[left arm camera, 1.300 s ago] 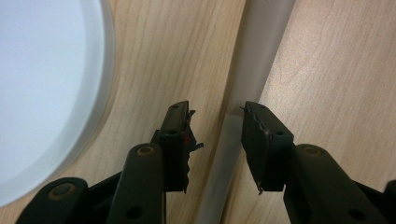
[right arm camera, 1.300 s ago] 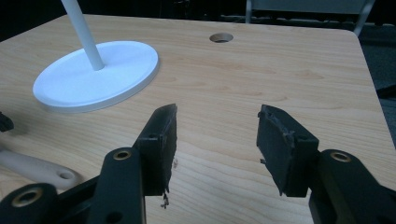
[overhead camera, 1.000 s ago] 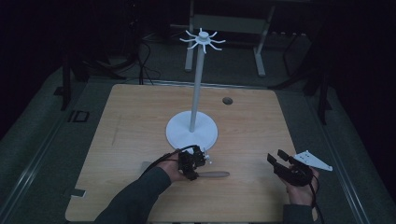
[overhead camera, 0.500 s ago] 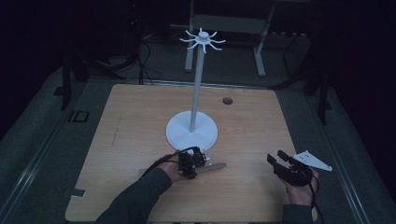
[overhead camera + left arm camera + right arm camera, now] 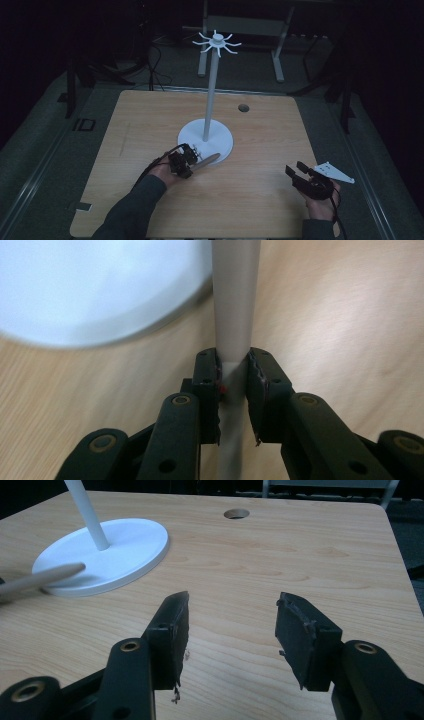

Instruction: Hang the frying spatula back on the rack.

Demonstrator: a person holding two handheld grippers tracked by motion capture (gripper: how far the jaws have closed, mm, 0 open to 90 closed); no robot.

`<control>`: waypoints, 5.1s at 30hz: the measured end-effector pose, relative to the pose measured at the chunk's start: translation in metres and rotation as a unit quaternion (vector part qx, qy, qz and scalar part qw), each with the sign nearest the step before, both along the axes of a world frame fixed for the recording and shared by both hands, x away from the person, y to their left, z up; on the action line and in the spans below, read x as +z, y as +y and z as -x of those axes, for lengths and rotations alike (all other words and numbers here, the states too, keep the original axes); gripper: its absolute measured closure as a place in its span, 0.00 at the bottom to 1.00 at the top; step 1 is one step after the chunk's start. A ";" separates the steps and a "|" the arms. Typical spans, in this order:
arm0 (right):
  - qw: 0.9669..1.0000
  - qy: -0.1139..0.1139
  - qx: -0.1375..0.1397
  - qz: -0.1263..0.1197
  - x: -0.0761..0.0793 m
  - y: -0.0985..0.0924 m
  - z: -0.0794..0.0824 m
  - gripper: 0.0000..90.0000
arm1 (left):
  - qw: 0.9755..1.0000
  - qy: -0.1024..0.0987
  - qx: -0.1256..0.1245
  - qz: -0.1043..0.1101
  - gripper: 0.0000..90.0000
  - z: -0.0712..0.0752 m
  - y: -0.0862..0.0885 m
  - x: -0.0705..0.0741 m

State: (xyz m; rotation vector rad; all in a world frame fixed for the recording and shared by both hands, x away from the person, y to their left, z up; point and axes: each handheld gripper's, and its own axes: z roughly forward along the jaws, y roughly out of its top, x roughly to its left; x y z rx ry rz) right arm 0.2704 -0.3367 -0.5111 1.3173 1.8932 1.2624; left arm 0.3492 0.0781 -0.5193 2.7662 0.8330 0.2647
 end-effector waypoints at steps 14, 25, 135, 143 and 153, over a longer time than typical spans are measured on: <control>1.000 0.003 0.000 0.001 -0.002 0.000 -0.001 0.52 | 0.999 0.027 0.016 0.012 0.80 -0.011 0.002 -0.009; 1.000 0.004 0.001 0.001 -0.002 0.000 -0.001 0.52 | 0.998 0.041 0.021 0.029 0.79 -0.016 0.001 -0.012; 1.000 0.011 -0.018 -0.005 -0.006 -0.005 -0.001 0.48 | 0.900 -0.281 0.173 0.285 0.84 0.031 -0.015 0.109; 1.000 0.011 -0.018 -0.004 -0.006 -0.005 -0.001 0.48 | 0.892 -0.298 0.169 0.295 0.83 0.030 -0.021 0.122; 1.000 0.010 -0.019 -0.008 -0.006 -0.006 -0.001 0.48 | 0.882 -0.324 0.170 0.296 0.84 0.028 -0.028 0.138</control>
